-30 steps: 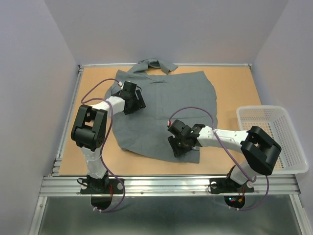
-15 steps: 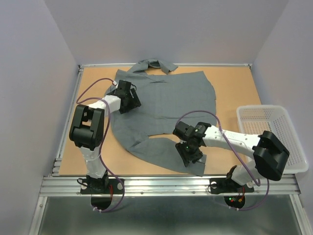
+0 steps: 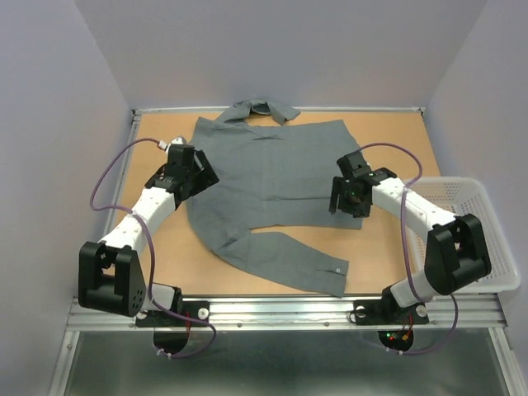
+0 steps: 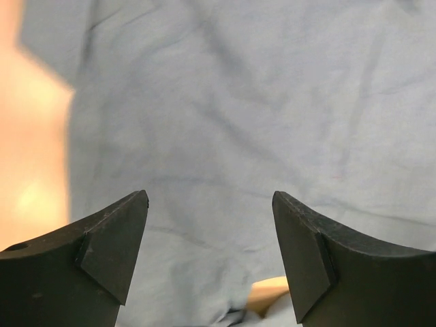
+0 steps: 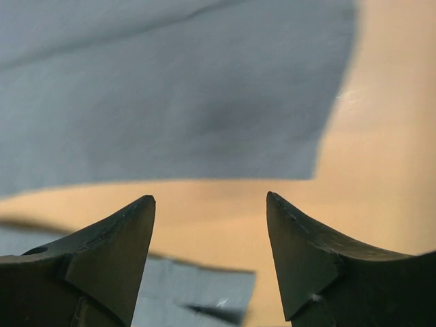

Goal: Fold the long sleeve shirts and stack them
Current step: Fold the shirt

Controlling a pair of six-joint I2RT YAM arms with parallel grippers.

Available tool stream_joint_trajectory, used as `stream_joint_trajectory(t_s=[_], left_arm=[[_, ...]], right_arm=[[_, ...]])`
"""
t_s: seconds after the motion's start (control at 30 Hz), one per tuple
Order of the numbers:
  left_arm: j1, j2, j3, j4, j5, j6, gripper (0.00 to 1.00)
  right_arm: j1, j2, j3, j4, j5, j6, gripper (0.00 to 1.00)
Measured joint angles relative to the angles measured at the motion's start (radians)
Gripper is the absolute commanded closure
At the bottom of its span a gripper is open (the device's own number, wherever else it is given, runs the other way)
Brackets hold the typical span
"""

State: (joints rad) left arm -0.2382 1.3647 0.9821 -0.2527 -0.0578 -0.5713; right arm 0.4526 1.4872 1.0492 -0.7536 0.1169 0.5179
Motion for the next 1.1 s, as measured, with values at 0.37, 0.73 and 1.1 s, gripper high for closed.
stream_joint_trajectory(t_s=[0.37,0.73,1.1], left_arm=[[0.192,-0.043,-0.283,-0.089,0.001,-0.029,0.15],[0.227,-0.043,-0.340,-0.019,0.108,-0.058,0.24],[0.227,-0.017,-0.365,0.054,0.171,-0.075,0.72]], right_arm=[[-0.275,-0.013,-0.162,0.119,-0.002,0.092,0.28],[-0.308,-0.028,-0.202,0.201,-0.016,0.153,0.28],[-0.314,-0.036,-0.278,0.274,-0.024,0.217,0.30]])
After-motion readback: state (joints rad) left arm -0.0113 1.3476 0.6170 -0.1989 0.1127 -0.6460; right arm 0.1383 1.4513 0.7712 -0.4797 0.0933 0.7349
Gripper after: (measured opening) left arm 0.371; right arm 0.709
